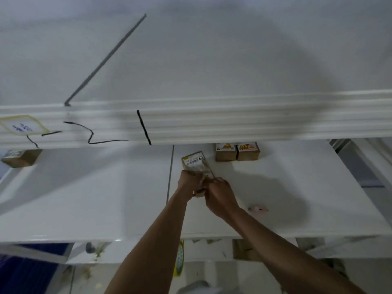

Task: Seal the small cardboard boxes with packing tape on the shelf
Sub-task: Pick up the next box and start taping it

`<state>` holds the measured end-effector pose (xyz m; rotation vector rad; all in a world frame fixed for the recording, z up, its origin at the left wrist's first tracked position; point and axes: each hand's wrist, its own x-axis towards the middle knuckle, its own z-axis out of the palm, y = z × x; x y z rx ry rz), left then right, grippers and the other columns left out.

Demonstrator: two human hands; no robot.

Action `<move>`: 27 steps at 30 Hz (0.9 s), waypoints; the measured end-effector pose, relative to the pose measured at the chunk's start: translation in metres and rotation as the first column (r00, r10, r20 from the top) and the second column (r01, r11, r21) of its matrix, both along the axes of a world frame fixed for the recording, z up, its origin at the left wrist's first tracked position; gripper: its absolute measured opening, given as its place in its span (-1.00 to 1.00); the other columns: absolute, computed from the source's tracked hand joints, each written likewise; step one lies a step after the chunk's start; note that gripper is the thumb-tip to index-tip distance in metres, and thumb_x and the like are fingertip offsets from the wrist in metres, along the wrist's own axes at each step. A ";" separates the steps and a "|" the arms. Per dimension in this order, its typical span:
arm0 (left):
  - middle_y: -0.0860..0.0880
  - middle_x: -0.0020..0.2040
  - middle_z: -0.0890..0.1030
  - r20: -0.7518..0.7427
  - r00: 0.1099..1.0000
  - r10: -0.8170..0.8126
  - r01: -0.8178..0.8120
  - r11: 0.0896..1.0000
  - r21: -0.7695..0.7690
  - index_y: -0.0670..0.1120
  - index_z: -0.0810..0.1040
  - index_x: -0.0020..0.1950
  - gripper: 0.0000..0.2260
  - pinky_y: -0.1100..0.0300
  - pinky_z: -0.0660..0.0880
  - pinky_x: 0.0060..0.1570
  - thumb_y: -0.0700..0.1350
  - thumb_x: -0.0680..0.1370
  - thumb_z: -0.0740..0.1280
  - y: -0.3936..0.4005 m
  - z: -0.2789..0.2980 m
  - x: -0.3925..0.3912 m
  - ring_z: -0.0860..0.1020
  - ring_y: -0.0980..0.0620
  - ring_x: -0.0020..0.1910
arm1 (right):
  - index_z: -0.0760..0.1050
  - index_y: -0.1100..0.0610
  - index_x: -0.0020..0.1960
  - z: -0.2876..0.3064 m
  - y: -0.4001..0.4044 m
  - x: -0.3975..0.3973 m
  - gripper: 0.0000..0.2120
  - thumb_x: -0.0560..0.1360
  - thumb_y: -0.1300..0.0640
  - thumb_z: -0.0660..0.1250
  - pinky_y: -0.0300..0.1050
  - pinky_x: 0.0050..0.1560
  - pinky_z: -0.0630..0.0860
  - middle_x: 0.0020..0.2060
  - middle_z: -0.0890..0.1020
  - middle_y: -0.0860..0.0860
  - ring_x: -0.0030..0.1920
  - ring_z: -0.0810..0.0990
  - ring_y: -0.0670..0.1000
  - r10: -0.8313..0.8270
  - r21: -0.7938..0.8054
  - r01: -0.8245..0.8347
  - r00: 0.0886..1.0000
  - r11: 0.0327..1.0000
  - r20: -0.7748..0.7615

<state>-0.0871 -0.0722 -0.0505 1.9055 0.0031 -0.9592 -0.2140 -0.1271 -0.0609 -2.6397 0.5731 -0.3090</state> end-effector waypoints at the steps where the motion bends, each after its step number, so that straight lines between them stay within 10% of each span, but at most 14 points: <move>1: -0.14 -0.01 0.67 -0.006 1.000 0.019 -0.019 1.000 0.014 -0.11 0.58 0.10 -0.74 -0.09 0.66 -0.10 -0.04 0.48 0.45 0.001 -0.005 -0.004 0.66 -0.14 -0.05 | 0.65 0.07 0.04 0.005 0.001 -0.003 -0.70 0.46 0.23 0.19 0.01 0.16 0.49 -0.01 0.70 0.03 0.03 0.59 0.08 0.010 0.019 -0.010 1.000 1.000 0.001; 7: -0.17 -0.11 0.68 -0.088 0.985 0.147 -0.155 0.984 -0.090 -0.21 0.57 0.05 -0.72 0.00 0.66 -0.20 -0.13 0.44 0.52 0.015 0.005 -0.033 0.68 -0.12 -0.17 | 0.48 0.05 0.32 0.015 -0.008 -0.017 -0.63 0.58 -0.05 0.19 0.02 0.16 0.55 0.18 0.60 0.06 0.15 0.58 0.08 -0.142 0.364 0.138 0.990 0.921 -0.018; 10: -0.17 0.04 0.66 -0.057 0.998 0.040 -0.050 0.982 -0.185 -0.23 0.43 0.27 -0.48 0.01 0.68 -0.16 -0.10 0.43 0.56 0.020 0.018 -0.054 0.70 -0.11 -0.08 | 0.42 0.00 0.37 0.032 -0.013 -0.026 -0.53 0.61 -0.26 0.12 -0.05 0.09 0.60 0.19 0.60 -0.04 0.11 0.62 -0.03 -0.231 0.804 0.229 0.966 0.548 -0.118; 14: -0.11 0.17 0.59 0.005 0.994 -0.106 0.104 0.955 -0.277 -0.04 0.21 0.34 -0.48 0.15 0.61 -0.18 -0.06 0.54 0.45 0.027 0.033 -0.091 0.67 -0.05 0.01 | 0.46 0.03 0.29 0.039 -0.020 -0.038 -0.32 0.40 -0.44 0.29 -0.05 0.04 0.65 0.07 0.68 0.00 0.00 0.70 -0.01 -0.277 0.935 0.248 0.945 0.254 -0.175; 19: -0.11 0.20 0.56 -0.048 0.995 -0.085 0.065 0.945 -0.321 0.07 0.35 0.30 -0.77 0.10 0.58 -0.17 -0.01 0.65 0.23 0.034 0.036 -0.110 0.62 -0.13 0.08 | 0.59 0.06 0.18 0.032 -0.023 -0.059 -0.31 0.28 -0.43 0.43 0.07 0.11 0.64 -0.01 0.73 0.03 0.01 0.70 0.06 -0.304 0.954 0.241 0.936 0.180 -0.179; 27: -0.17 0.27 0.56 -0.261 0.965 0.021 -0.119 0.923 -0.365 -0.06 0.42 0.40 -0.58 -0.09 0.62 0.07 0.15 0.64 0.24 0.055 0.031 -0.110 0.58 -0.20 0.20 | 0.60 0.15 0.02 0.051 -0.011 -0.067 -0.54 0.59 -0.21 0.15 -0.05 -0.10 0.57 -0.11 0.71 0.15 -0.09 0.68 0.15 -0.330 0.926 0.244 0.933 0.288 -0.143</move>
